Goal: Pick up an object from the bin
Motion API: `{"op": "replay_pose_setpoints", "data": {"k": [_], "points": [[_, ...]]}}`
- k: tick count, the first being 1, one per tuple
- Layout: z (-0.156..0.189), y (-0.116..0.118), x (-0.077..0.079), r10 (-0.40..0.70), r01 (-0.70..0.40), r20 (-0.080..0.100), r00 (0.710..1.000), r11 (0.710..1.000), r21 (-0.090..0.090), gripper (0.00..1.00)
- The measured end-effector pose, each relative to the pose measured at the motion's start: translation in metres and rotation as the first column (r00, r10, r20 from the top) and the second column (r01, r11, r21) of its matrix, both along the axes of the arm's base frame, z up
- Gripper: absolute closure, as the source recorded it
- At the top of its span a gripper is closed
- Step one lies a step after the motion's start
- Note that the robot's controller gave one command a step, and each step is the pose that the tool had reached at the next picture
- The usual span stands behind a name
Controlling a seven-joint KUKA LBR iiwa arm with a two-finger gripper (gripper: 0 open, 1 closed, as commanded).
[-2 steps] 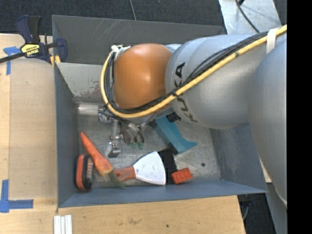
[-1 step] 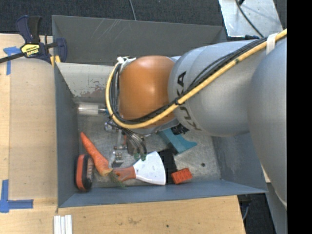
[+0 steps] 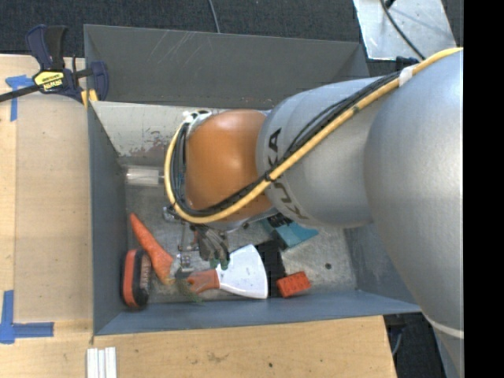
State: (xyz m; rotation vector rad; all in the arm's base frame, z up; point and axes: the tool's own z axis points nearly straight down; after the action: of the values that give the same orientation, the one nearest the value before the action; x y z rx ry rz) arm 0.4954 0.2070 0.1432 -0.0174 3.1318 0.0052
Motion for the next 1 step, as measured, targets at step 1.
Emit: {"op": "replay_pose_setpoints", "data": {"k": [1], "points": [[-0.0640, 0.0254, 0.0113, 0.143, -0.143, -0.012, 0.990, 0.990, -0.009, 1.00]]}}
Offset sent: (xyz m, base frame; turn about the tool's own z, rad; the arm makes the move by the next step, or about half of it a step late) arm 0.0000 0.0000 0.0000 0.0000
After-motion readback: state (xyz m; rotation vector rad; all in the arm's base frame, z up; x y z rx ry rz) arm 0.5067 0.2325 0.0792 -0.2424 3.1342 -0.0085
